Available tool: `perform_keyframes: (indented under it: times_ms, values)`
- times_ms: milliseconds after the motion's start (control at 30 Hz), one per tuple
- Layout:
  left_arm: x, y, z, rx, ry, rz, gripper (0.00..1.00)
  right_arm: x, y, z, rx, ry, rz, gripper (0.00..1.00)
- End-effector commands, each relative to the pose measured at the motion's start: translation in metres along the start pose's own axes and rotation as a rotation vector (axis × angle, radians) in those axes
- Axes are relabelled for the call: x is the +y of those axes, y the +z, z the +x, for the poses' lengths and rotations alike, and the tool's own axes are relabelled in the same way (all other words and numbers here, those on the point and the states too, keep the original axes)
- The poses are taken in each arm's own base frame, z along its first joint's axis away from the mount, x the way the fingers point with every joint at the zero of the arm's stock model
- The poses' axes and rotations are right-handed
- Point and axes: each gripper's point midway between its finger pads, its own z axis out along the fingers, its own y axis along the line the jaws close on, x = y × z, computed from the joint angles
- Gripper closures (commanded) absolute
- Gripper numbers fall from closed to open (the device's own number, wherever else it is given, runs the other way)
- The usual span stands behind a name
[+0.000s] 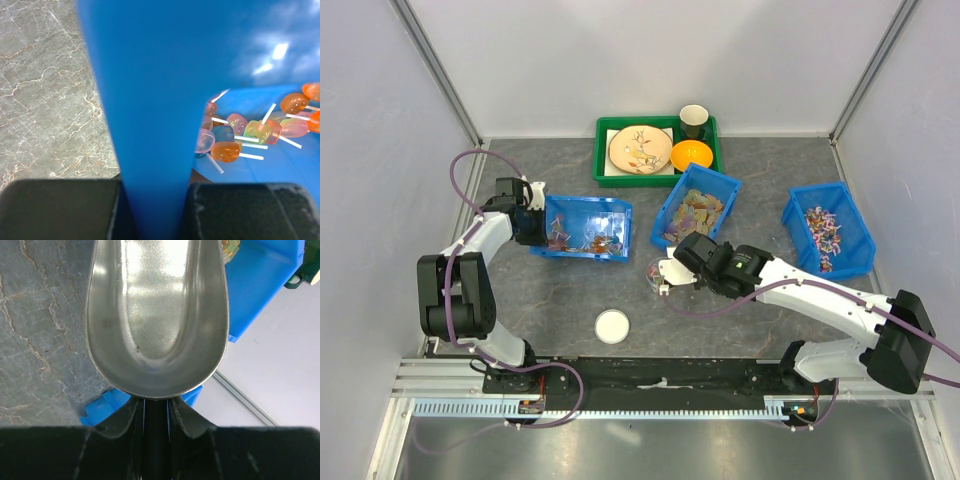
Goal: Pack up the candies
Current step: Place the fake candies in the packing bottle.
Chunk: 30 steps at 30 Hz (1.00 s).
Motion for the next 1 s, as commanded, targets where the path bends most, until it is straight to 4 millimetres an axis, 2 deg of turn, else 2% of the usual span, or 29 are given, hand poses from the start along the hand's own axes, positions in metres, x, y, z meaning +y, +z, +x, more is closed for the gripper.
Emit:
perform_keyframes:
  times_ms: [0,133,200,333,433,533,967]
  values:
    - [0.009,0.008,-0.01,-0.032,0.007,-0.022,0.98,-0.022,-0.004,0.0,0.027,0.042,0.102,1.0]
    - [0.01,0.007,-0.009,-0.032,0.01,-0.026,0.98,-0.027,-0.003,-0.005,0.017,0.089,0.11,1.0]
    - [0.009,0.007,-0.009,-0.032,0.008,-0.025,0.98,-0.033,-0.007,-0.014,-0.034,0.128,0.111,1.0]
    - [0.01,0.007,-0.009,-0.033,0.006,-0.027,0.99,-0.054,-0.02,-0.033,-0.145,0.226,0.157,1.0]
    - [0.011,0.007,-0.009,-0.032,0.004,-0.026,0.98,-0.062,-0.027,-0.041,-0.201,0.265,0.162,1.0]
    - [0.01,0.007,-0.009,-0.03,0.007,-0.025,0.99,-0.058,-0.031,-0.049,-0.252,0.254,0.118,1.0]
    - [0.012,0.007,-0.009,-0.031,0.001,-0.029,0.98,-0.08,-0.041,-0.054,-0.297,0.354,0.171,1.0]
